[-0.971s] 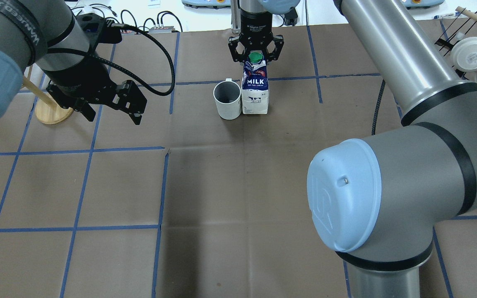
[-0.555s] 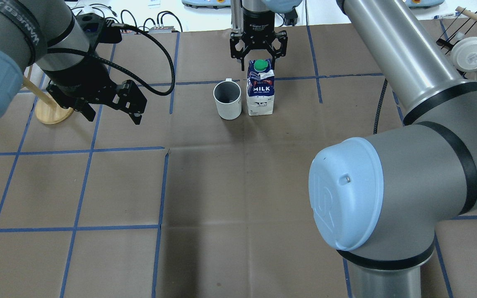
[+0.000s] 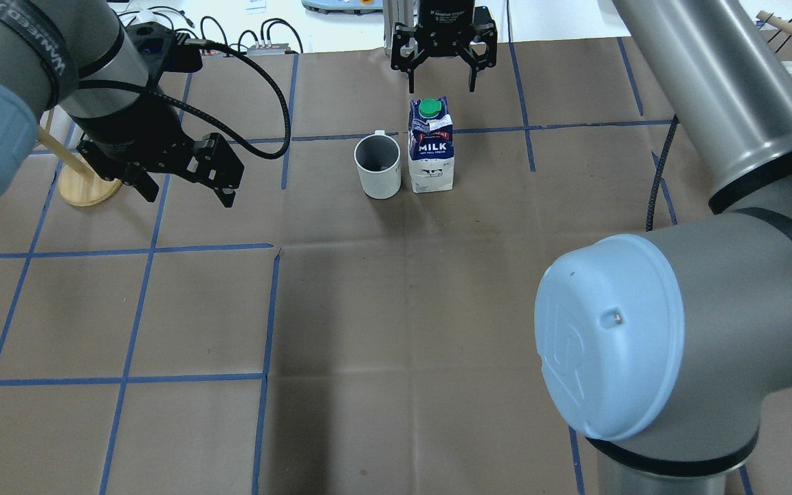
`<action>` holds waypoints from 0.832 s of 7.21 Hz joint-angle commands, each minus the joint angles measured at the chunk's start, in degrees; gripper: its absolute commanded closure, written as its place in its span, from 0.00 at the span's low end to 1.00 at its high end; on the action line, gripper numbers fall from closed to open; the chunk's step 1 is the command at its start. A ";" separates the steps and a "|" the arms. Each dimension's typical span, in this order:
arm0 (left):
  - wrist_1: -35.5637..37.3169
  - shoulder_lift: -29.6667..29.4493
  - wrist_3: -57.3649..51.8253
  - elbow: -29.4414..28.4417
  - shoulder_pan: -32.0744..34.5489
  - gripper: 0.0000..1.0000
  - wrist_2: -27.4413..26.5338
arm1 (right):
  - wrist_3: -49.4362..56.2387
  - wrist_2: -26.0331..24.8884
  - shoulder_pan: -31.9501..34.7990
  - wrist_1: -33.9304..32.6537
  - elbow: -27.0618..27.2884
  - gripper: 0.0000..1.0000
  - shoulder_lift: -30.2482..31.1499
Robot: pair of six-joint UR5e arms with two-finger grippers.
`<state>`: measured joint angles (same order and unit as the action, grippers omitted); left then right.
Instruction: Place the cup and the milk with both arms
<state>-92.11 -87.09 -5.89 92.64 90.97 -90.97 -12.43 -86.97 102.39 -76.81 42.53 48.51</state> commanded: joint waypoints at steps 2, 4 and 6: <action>0.00 -0.01 -0.18 0.00 0.00 0.00 0.00 | 5.30 -0.22 -4.64 10.68 1.32 0.05 7.81; 0.00 -0.01 -0.26 0.00 0.00 0.00 0.00 | 12.13 -0.30 -9.20 12.64 7.61 0.10 13.69; 0.00 -0.01 -0.26 0.00 0.00 0.00 0.00 | 13.40 -0.04 -12.90 6.11 24.26 0.10 24.65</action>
<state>-92.11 -87.10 -6.14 92.64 90.97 -90.97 -0.18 -87.10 91.83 -66.42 56.72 66.46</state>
